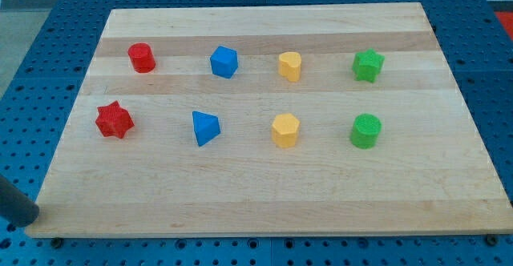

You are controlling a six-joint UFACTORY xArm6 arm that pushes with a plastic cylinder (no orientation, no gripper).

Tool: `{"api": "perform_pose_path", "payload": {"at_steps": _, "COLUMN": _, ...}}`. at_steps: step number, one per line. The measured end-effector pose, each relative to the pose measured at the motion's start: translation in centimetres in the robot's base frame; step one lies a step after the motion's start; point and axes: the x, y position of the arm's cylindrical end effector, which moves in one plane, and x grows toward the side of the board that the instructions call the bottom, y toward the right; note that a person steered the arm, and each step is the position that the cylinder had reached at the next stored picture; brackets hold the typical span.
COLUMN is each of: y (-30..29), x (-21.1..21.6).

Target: Move the yellow hexagon into the yellow heart

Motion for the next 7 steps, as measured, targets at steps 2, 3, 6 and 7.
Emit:
{"api": "perform_pose_path", "payload": {"at_steps": 2, "y": -0.1, "x": -0.8}}
{"api": "perform_pose_path", "payload": {"at_steps": 3, "y": -0.1, "x": -1.8}}
{"api": "perform_pose_path", "payload": {"at_steps": 6, "y": 0.7, "x": -5.3}}
{"api": "perform_pose_path", "payload": {"at_steps": 7, "y": 7.7, "x": -5.3}}
